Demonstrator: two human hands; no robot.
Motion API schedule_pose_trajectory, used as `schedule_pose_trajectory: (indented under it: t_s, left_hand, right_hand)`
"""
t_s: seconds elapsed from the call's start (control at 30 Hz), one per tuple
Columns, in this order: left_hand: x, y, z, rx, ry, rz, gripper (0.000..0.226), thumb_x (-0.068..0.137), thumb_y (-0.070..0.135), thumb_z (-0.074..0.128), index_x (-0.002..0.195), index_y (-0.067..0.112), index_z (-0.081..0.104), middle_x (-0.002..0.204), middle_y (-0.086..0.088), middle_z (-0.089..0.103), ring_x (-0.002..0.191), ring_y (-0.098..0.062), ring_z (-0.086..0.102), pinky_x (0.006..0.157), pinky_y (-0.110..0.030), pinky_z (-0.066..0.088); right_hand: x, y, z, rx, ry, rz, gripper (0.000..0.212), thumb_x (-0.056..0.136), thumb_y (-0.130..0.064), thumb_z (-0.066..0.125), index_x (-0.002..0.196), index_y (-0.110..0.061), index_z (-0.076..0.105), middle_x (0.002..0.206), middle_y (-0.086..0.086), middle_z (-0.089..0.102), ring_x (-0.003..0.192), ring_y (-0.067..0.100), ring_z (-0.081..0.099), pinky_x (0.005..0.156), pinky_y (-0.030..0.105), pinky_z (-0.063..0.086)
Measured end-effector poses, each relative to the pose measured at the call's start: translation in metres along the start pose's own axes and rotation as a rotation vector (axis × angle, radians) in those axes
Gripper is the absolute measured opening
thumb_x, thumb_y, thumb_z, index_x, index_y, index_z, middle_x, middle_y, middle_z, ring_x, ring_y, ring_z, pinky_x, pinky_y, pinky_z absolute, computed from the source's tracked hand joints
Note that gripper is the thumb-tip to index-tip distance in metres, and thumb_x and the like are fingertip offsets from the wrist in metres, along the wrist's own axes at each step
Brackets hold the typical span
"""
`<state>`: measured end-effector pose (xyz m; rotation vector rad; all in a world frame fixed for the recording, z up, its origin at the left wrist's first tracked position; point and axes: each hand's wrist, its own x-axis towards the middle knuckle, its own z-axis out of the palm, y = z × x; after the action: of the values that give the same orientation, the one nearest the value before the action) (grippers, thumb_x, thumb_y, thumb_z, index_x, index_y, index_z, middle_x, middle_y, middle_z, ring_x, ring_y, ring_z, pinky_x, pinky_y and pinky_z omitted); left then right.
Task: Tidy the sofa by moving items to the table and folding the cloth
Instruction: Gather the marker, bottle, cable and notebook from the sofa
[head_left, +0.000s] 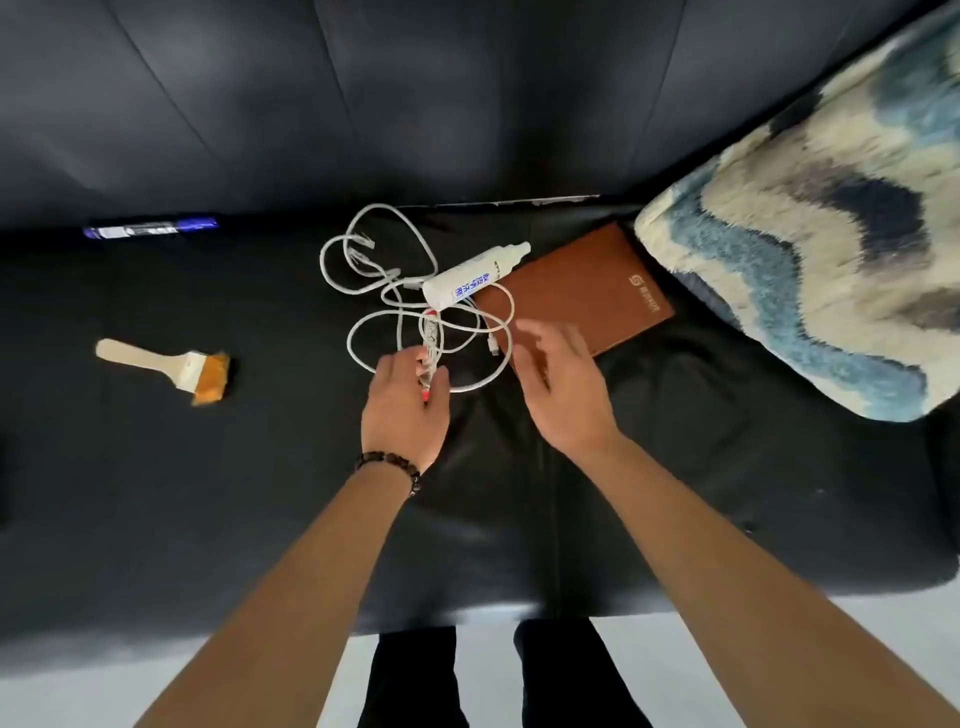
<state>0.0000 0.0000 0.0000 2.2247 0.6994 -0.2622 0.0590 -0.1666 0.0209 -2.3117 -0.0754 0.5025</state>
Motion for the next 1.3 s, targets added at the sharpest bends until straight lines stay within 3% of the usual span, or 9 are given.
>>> schedule_pose_trajectory:
  t_s: [0.1,0.23,0.37,0.47,0.63,0.77,0.97,1.13,1.3]
  left_hand:
    - [0.016,-0.010,0.009,0.128,0.112,-0.019,0.028,0.090,0.032,0.063,0.112,0.015,0.060,0.108,-0.001,0.057,0.088,-0.022,0.061,0.069,-0.030,0.046]
    - [0.025,-0.015,0.016,0.302,0.056,-0.073,0.041,0.081,0.042,0.068,0.114,0.020,0.058,0.112,0.000,0.054,0.092,-0.022,0.060,0.064,-0.032,0.044]
    - [0.039,-0.003,0.012,0.368,0.007,-0.158,0.034,0.082,0.040,0.065,0.110,0.020,0.057,0.111,-0.002,0.052,0.076,-0.023,0.053,0.062,-0.032,0.038]
    - [0.029,-0.003,0.006,0.308,0.018,-0.120,0.026,0.088,0.033,0.060,0.108,0.016,0.058,0.110,-0.003,0.054,0.080,-0.026,0.057,0.064,-0.033,0.039]
    - [-0.001,-0.011,-0.007,0.154,0.053,-0.022,0.025,0.095,0.025,0.056,0.116,0.012,0.058,0.114,-0.005,0.058,0.085,-0.024,0.063,0.071,-0.027,0.038]
    - [-0.027,-0.019,-0.013,0.052,0.027,-0.035,0.023,0.093,0.015,0.056,0.115,0.008,0.052,0.115,-0.006,0.050,0.078,-0.020,0.055,0.072,-0.030,0.043]
    - [-0.074,-0.022,-0.011,0.073,0.145,-0.020,0.052,0.080,0.001,0.062,0.128,0.007,0.044,0.129,-0.013,0.038,0.072,-0.017,0.045,0.066,-0.028,0.042]
    - [-0.103,-0.027,-0.015,0.000,0.201,-0.035,0.066,0.082,0.003,0.064,0.141,0.007,0.034,0.149,-0.014,0.019,0.093,-0.030,0.060,0.074,-0.033,0.052]
    - [-0.107,-0.030,-0.023,-0.230,0.328,-0.171,0.048,0.088,-0.005,0.047,0.135,-0.003,0.036,0.143,-0.016,0.029,0.089,0.004,0.054,0.082,-0.001,0.036]
  right_hand:
    - [0.051,-0.007,0.015,-0.134,0.103,-0.141,0.045,0.101,-0.016,0.049,0.145,-0.019,0.044,0.146,0.005,0.043,0.131,0.024,0.044,0.105,0.034,0.042]
    - [0.097,-0.006,0.033,-0.448,-0.196,-0.217,0.074,0.097,-0.011,0.053,0.158,-0.019,0.012,0.164,0.004,0.016,0.151,0.029,0.010,0.119,0.042,0.020]
    - [0.101,-0.004,0.039,-0.715,-0.157,-0.297,0.064,0.089,-0.030,0.068,0.147,-0.024,0.040,0.142,0.011,0.036,0.129,0.033,0.035,0.105,0.042,0.034]
    - [0.081,-0.003,0.032,-0.697,-0.089,-0.347,0.056,0.082,-0.024,0.074,0.133,-0.021,0.051,0.130,0.013,0.042,0.119,0.033,0.041,0.102,0.043,0.033]
    - [0.017,0.007,0.019,-0.395,0.000,-0.262,0.049,0.087,-0.024,0.071,0.128,-0.007,0.051,0.136,0.014,0.048,0.134,0.034,0.039,0.110,0.047,0.032]
    - [-0.035,0.012,0.014,-0.272,0.094,-0.191,0.040,0.092,-0.034,0.064,0.118,-0.005,0.053,0.114,0.010,0.058,0.103,0.028,0.056,0.088,0.044,0.047]
    - [-0.087,0.024,0.024,-0.140,-0.114,0.282,0.049,0.094,-0.062,0.047,0.114,-0.018,0.046,0.109,0.002,0.060,0.096,0.025,0.061,0.078,0.039,0.051]
    - [-0.102,0.032,0.030,-0.183,-0.158,0.291,0.055,0.093,-0.063,0.048,0.120,-0.016,0.046,0.114,0.005,0.059,0.098,0.027,0.061,0.079,0.040,0.053]
    - [-0.093,0.035,0.027,-0.190,-0.190,0.316,0.056,0.092,-0.065,0.048,0.119,-0.016,0.048,0.115,0.007,0.061,0.103,0.026,0.060,0.081,0.039,0.052]
